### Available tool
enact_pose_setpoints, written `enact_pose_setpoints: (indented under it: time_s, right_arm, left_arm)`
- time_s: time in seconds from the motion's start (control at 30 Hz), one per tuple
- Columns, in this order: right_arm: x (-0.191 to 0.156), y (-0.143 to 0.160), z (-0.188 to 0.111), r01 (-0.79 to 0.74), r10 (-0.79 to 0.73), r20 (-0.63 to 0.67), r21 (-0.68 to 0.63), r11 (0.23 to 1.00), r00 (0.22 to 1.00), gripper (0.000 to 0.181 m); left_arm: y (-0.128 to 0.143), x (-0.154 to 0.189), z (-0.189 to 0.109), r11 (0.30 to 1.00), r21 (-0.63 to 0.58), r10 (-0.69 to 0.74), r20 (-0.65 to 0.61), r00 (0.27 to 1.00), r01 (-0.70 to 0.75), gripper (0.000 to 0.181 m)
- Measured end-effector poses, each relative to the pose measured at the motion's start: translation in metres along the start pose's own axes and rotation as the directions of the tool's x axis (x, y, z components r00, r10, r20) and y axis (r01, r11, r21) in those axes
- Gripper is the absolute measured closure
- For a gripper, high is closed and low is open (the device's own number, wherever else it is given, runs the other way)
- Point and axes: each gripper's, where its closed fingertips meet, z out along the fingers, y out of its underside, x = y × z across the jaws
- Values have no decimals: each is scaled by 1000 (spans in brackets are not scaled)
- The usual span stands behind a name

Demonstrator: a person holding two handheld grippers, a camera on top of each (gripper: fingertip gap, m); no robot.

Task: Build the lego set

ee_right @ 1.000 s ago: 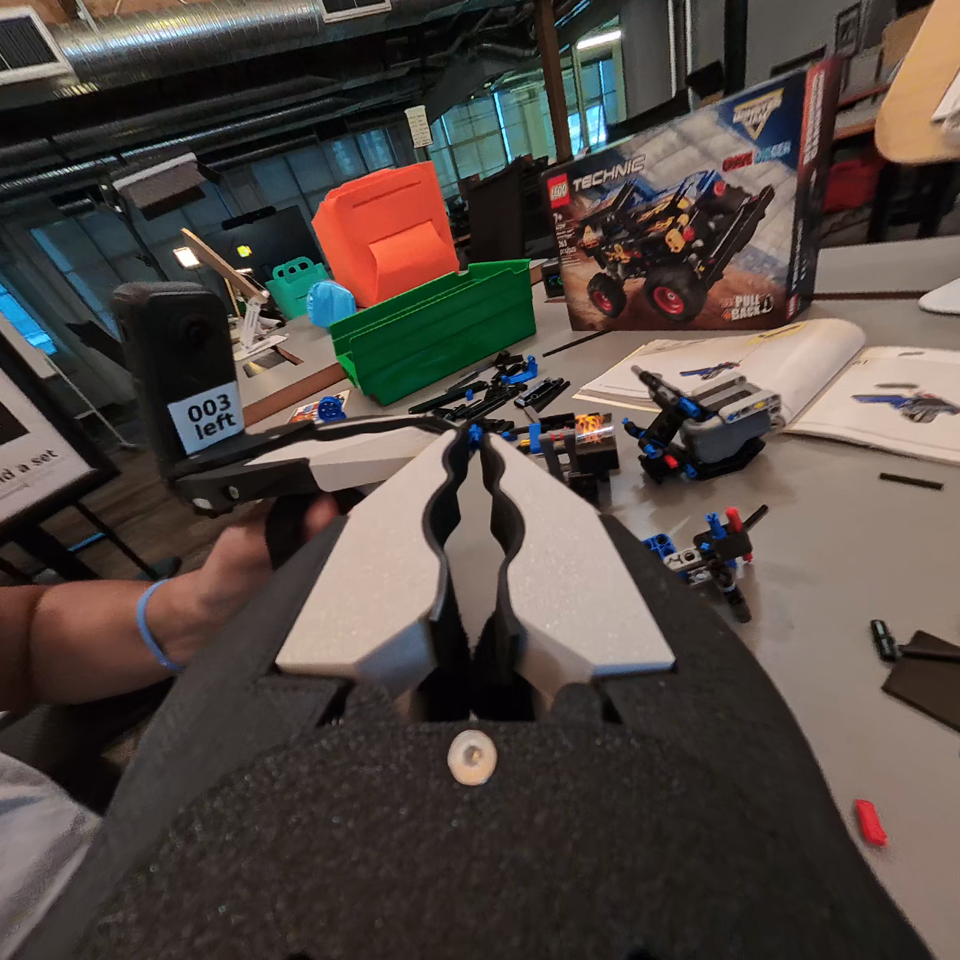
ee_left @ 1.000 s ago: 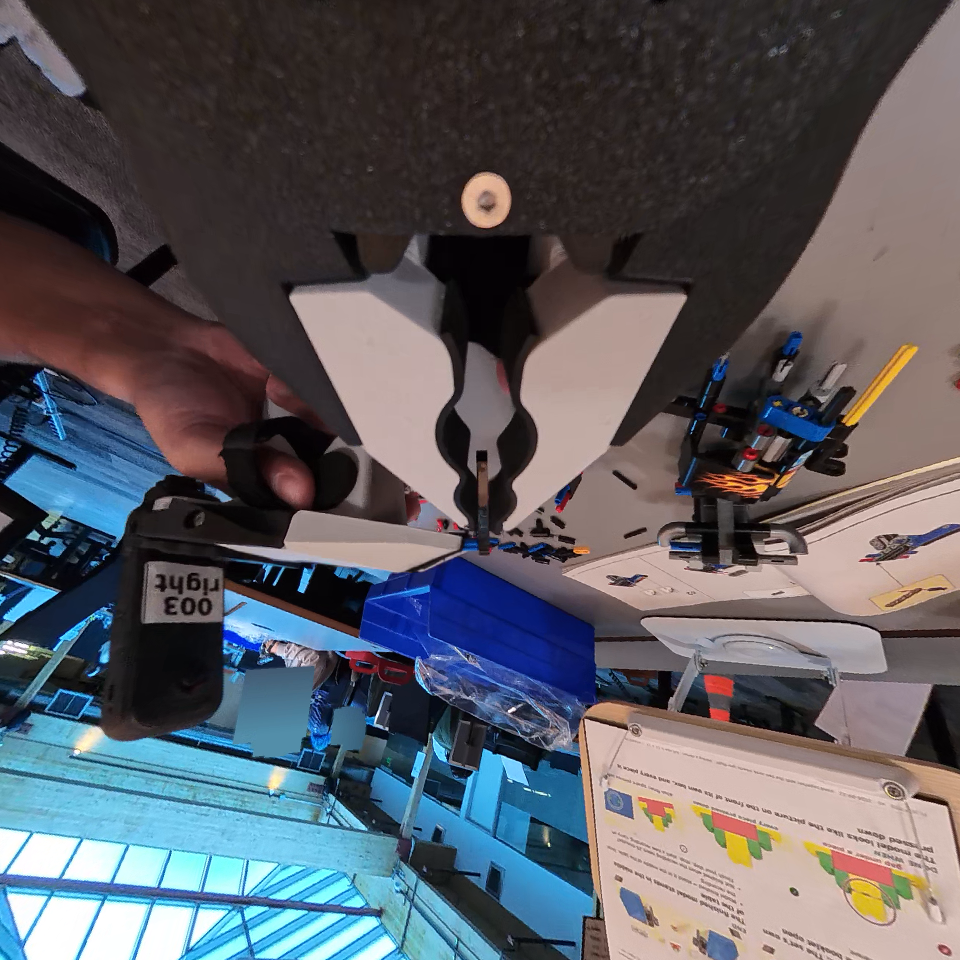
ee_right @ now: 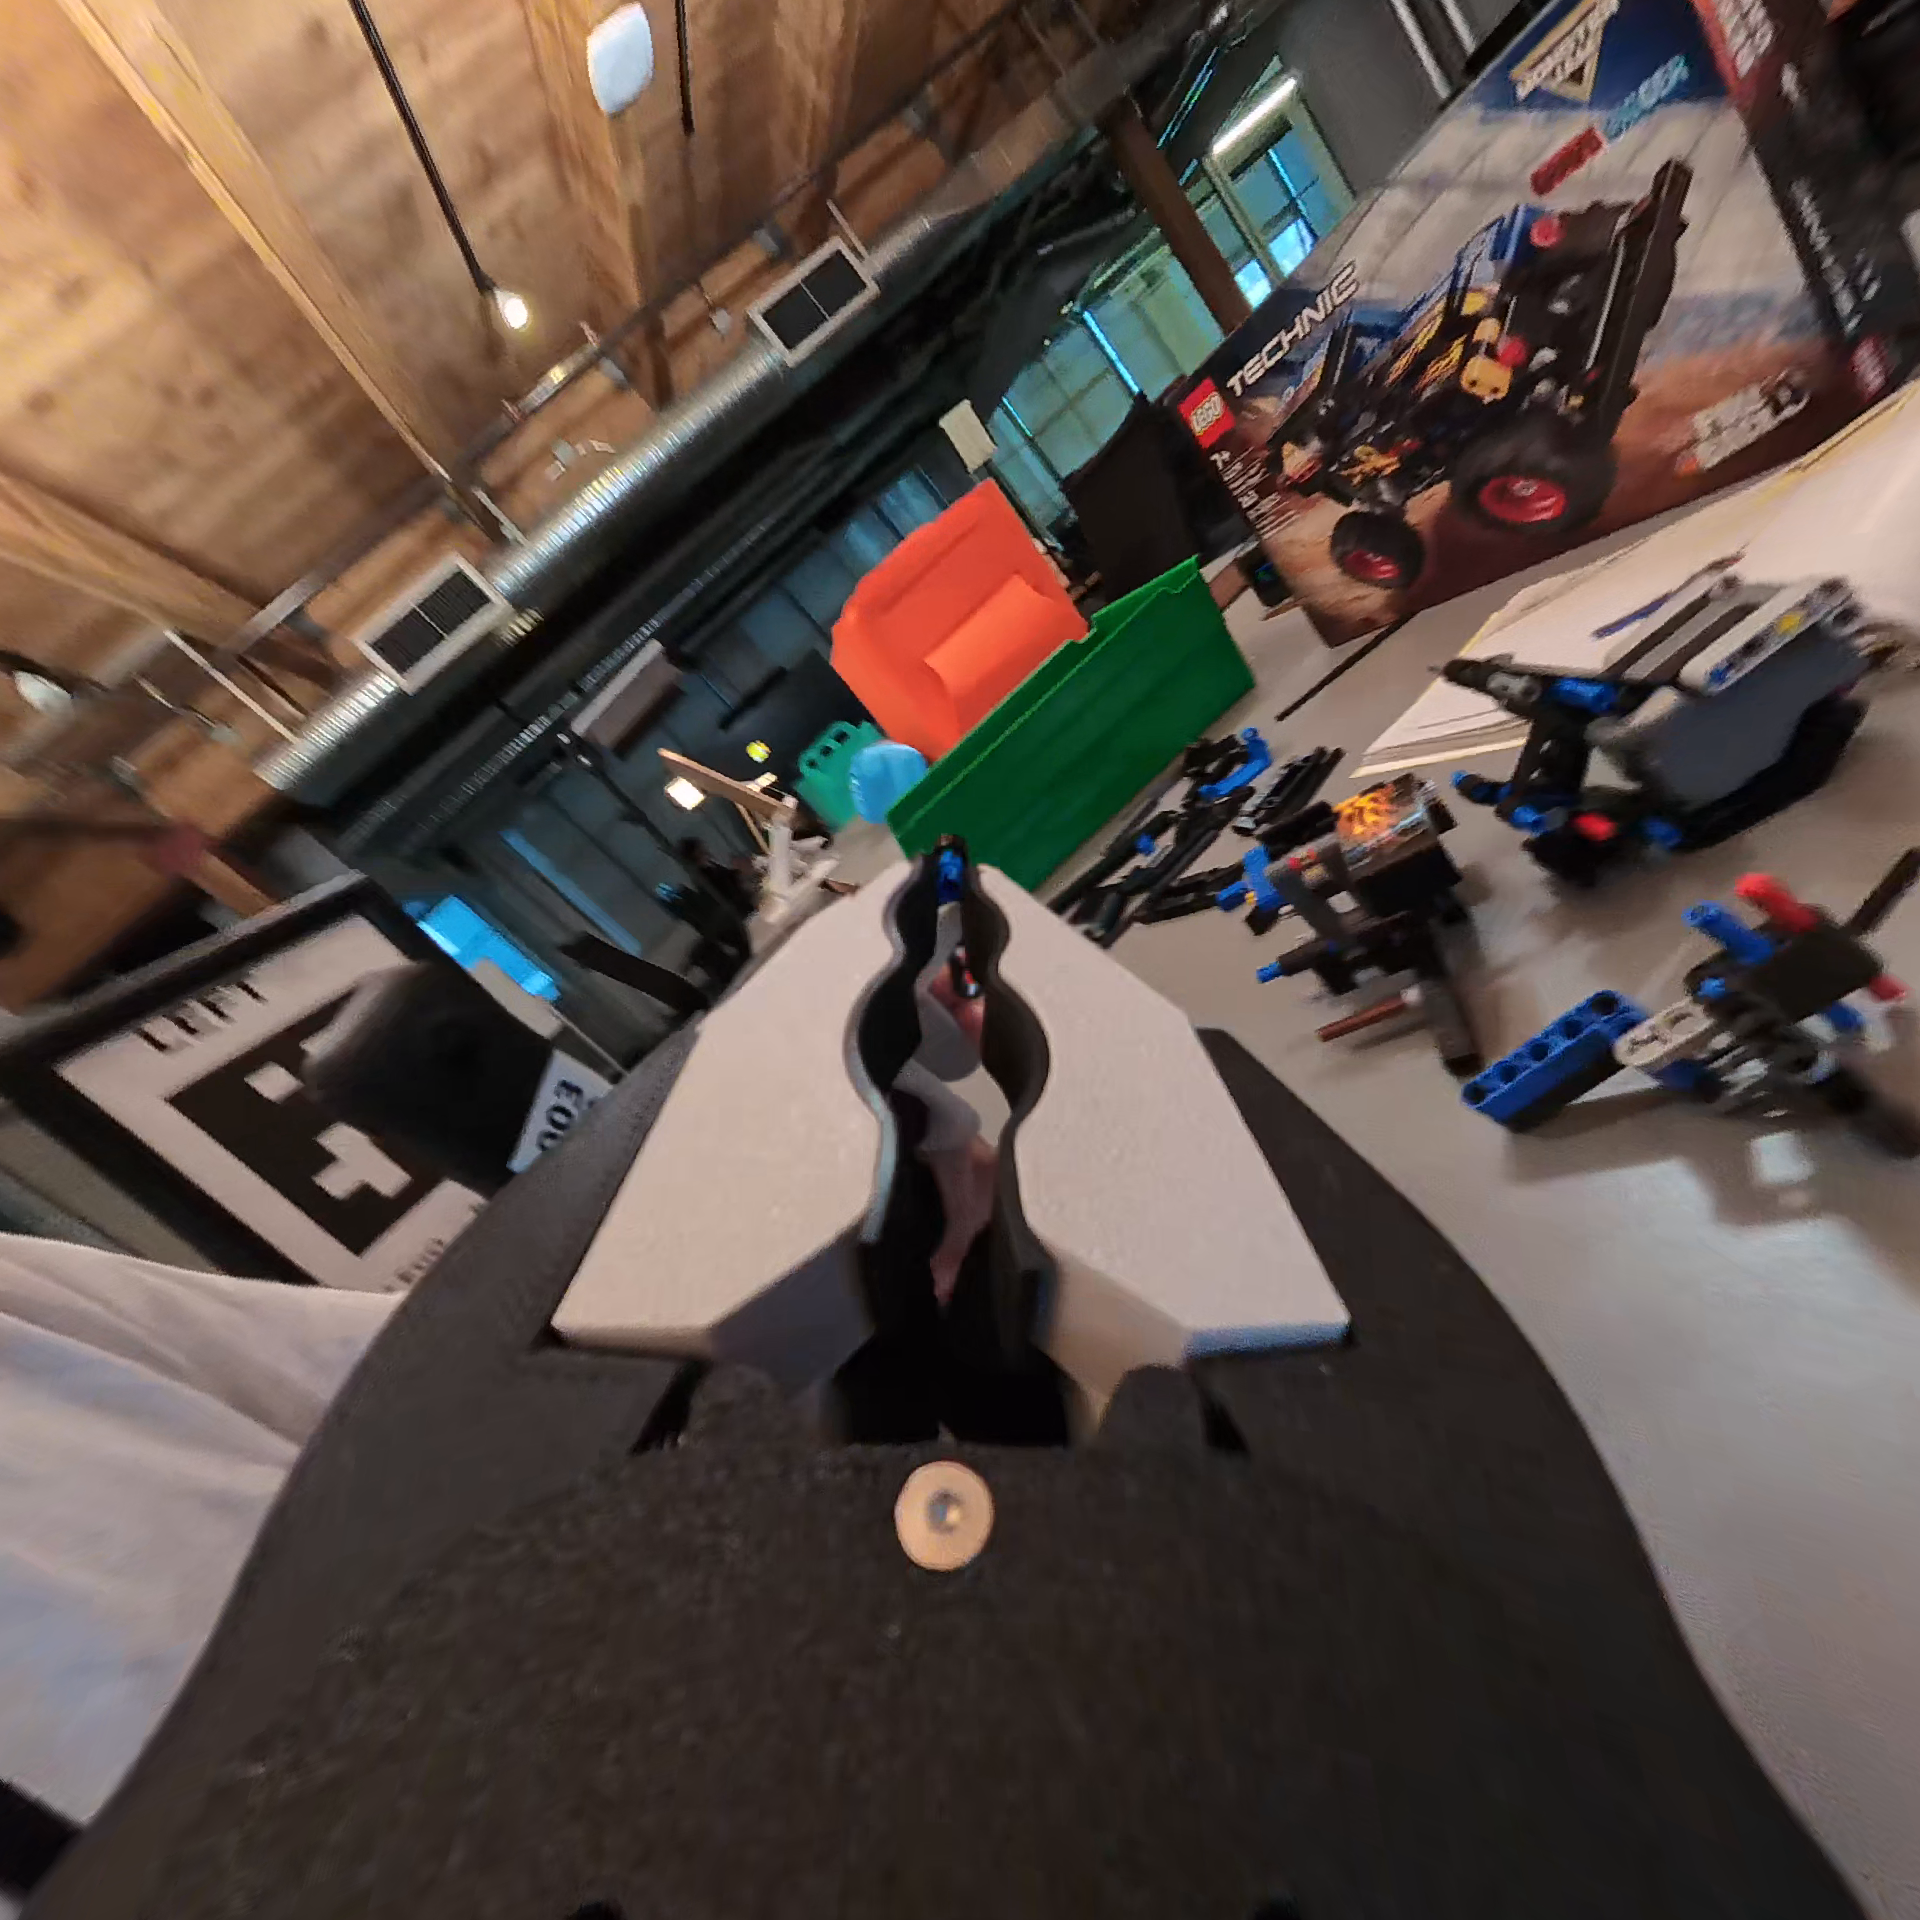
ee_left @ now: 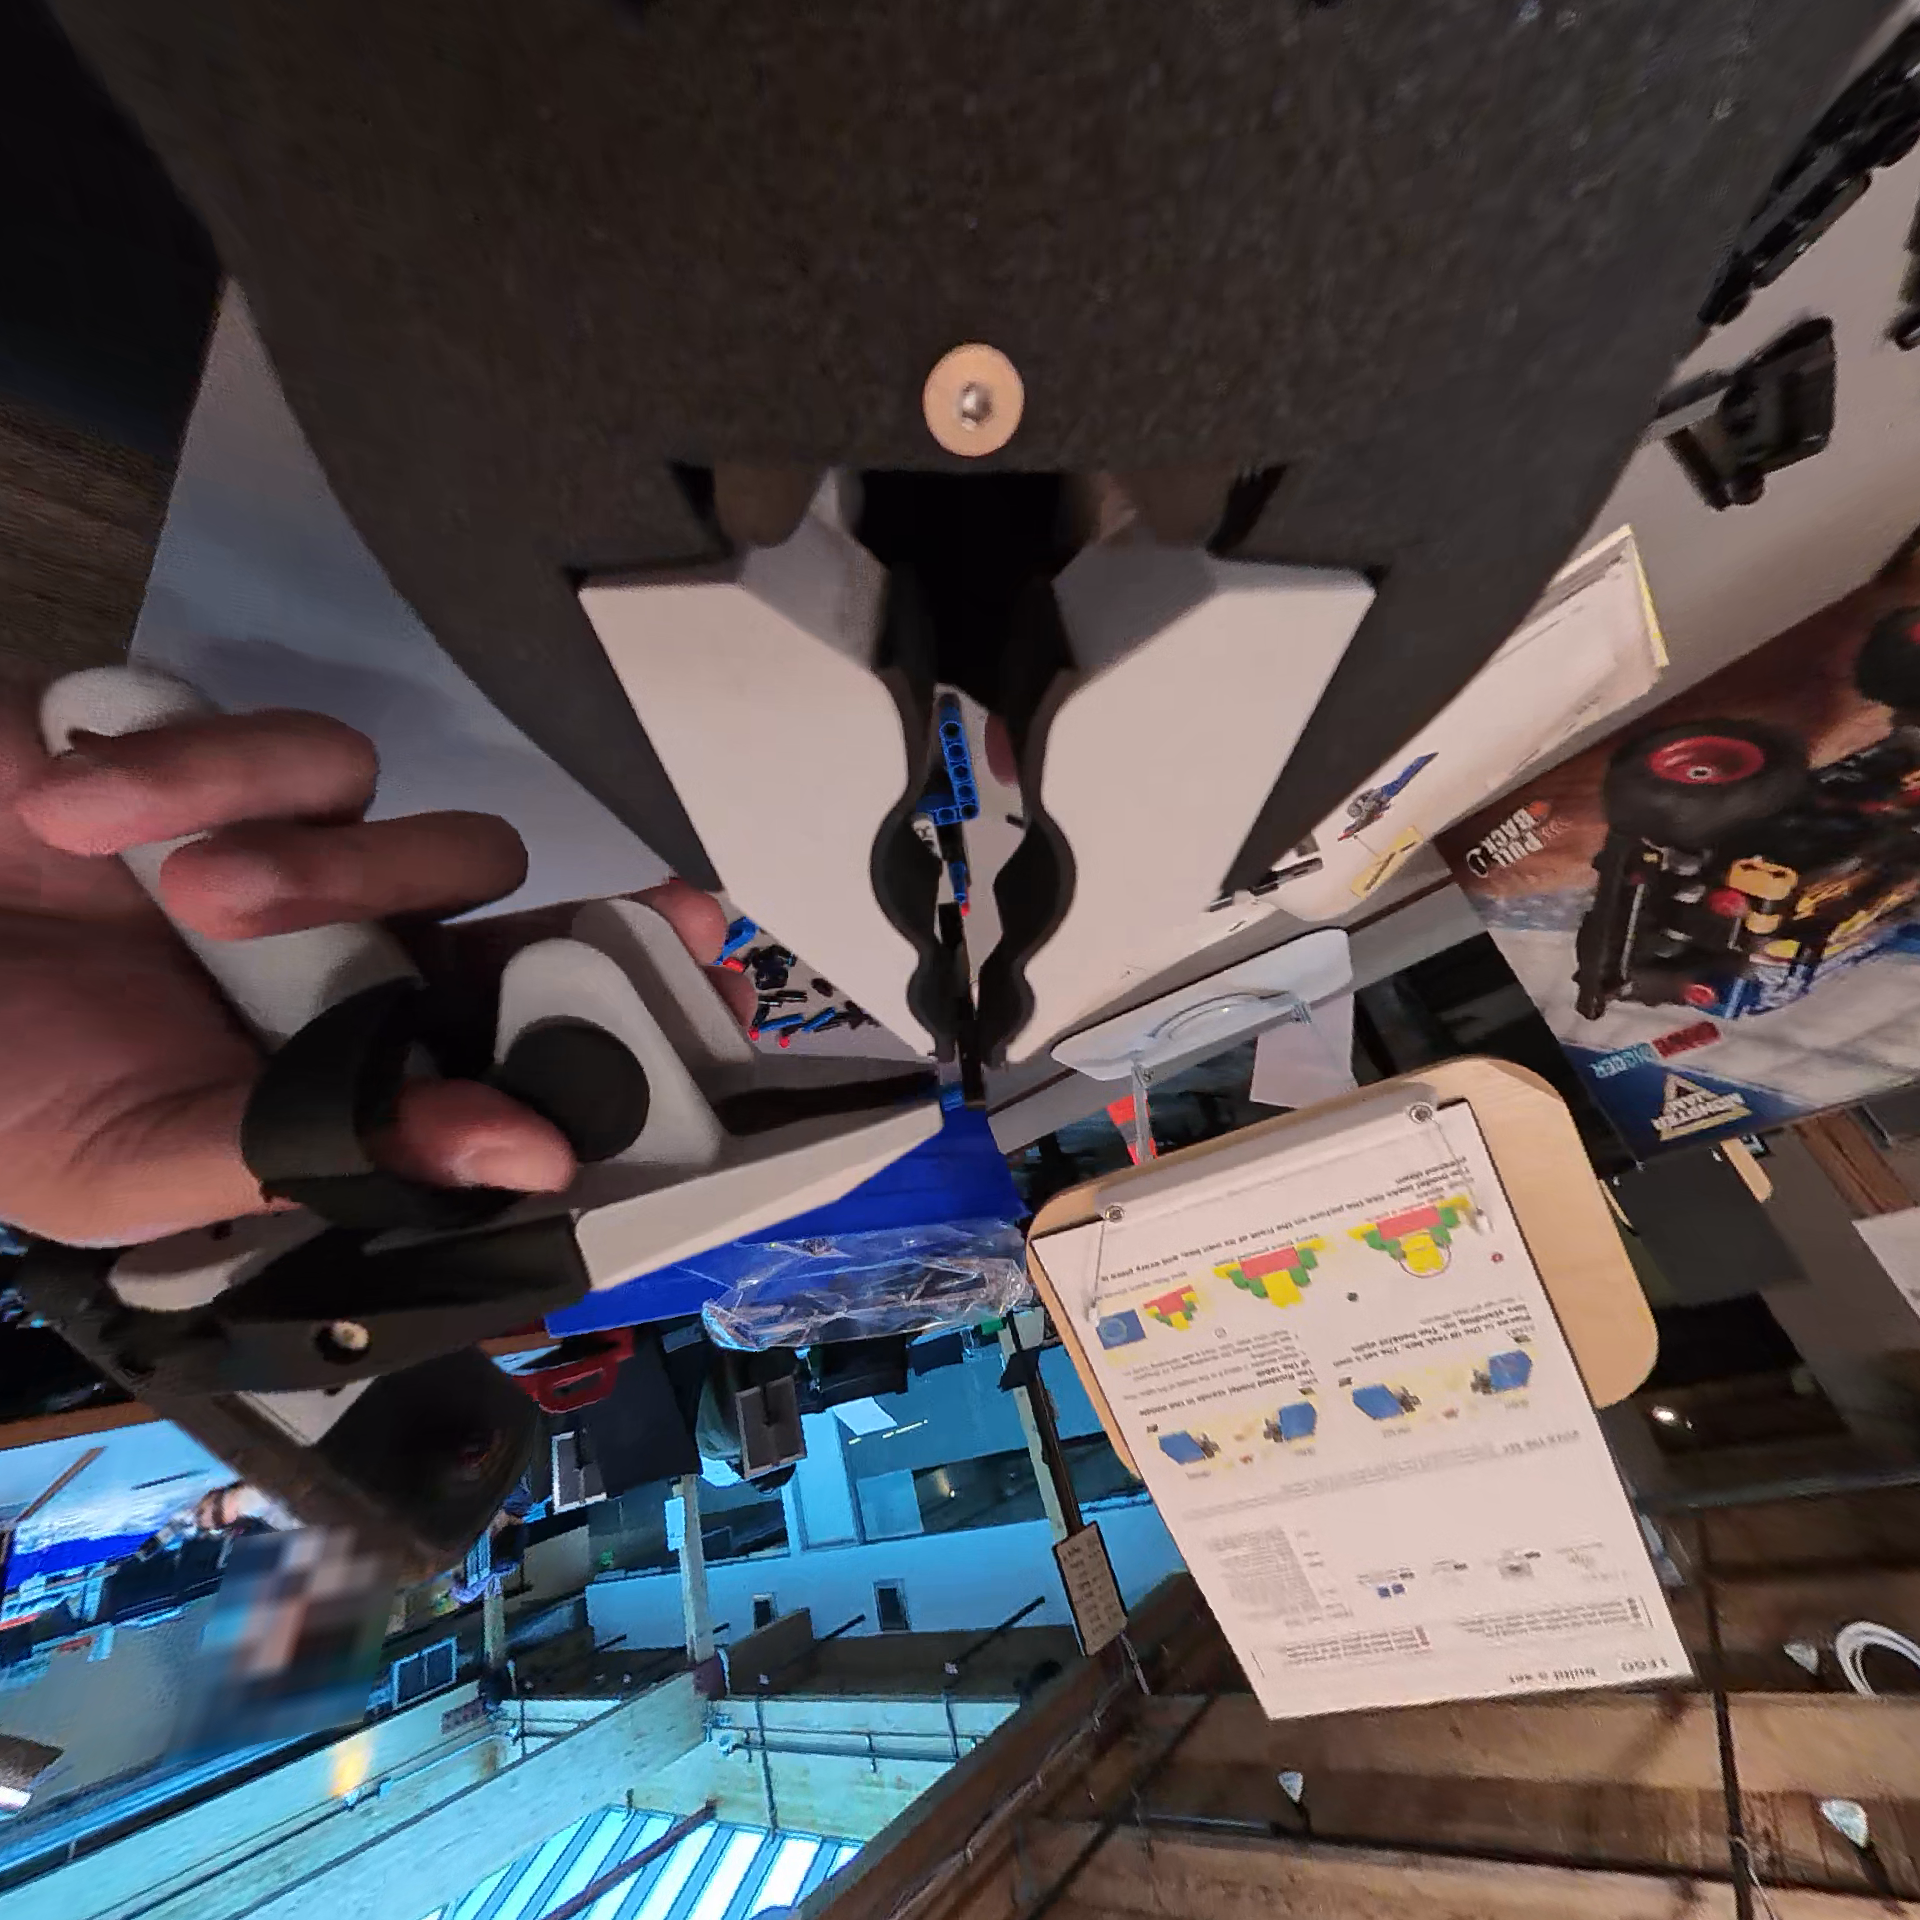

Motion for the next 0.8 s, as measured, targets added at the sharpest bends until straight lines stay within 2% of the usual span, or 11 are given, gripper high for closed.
enact_pose_setpoints:
  time_s: [0.13, 0.3, 0.47, 0.6, 0.7, 0.8]
  right_arm:
    - [-2, -1, -1, -84, 82, 46, 34, 996, 996, 178]
    - [3, 1, -1, -24, 23, 29, 34, 999, 999, 178]
    - [6, 4, -1, 98, -97, -24, 40, 994, 995, 178]
    - [7, 5, -1, 139, -138, -27, 13, 990, 990, 178]
    - [9, 6, 0, 216, -218, -30, -53, 975, 976, 178]
    - [3, 3, -3, 351, -347, 71, -69, 934, 935, 171]
  left_arm:
    - [0, 2, 1, 999, -3, 34, 17, 999, -34, 179]
    - [4, 4, 2, 1000, -23, -7, -12, 1000, 7, 179]
    - [7, 7, 3, 999, -40, 22, -25, 999, -23, 179]
    - [9, 8, 2, 998, -45, 41, -48, 998, -43, 179]
    - [10, 5, 3, 996, -50, -77, -88, 993, 73, 180]
    - [9, -2, 1, 978, -41, -208, -151, 966, 204, 180]
